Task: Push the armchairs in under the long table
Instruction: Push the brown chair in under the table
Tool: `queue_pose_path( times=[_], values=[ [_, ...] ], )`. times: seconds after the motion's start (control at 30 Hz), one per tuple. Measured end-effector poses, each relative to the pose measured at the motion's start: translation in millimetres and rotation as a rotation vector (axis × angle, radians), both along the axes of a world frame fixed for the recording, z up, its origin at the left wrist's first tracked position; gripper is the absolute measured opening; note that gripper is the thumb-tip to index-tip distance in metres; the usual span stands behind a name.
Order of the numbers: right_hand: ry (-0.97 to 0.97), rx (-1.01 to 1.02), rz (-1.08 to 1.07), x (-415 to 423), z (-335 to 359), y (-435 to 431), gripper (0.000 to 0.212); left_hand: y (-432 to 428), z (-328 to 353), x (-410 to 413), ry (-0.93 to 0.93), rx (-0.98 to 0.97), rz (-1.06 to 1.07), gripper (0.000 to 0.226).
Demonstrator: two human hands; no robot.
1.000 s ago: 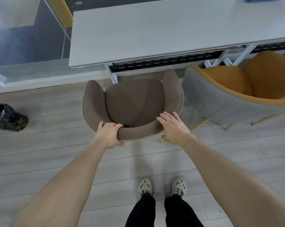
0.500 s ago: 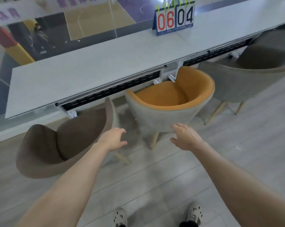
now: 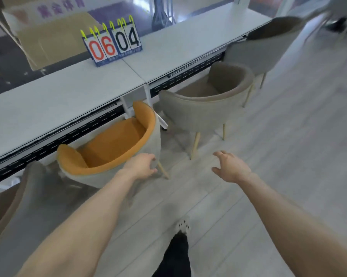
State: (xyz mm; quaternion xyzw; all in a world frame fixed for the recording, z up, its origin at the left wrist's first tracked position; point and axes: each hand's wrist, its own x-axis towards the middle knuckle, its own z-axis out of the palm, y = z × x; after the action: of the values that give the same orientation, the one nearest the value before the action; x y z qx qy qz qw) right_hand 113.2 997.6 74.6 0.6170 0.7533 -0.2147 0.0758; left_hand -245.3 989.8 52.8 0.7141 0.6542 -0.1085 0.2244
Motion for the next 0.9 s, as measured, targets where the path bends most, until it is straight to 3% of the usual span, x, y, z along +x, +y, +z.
queue_pose_path(
  times=[0.5, 0.7, 0.9],
  values=[
    [-0.059, 0.003, 0.075, 162, 0, 316, 0.069, 296, -25, 187, -0.051, 0.002, 0.053, 0.060],
    [-0.086, 0.072, 0.283, 194, -16, 443, 0.082, 365, -31, 223, -0.041, 0.023, 0.176, 0.082],
    [-0.139, 0.053, 0.585, 225, -63, 560, 0.111, 405, -61, 271, 0.088, 0.092, 0.257, 0.112]
  ],
)
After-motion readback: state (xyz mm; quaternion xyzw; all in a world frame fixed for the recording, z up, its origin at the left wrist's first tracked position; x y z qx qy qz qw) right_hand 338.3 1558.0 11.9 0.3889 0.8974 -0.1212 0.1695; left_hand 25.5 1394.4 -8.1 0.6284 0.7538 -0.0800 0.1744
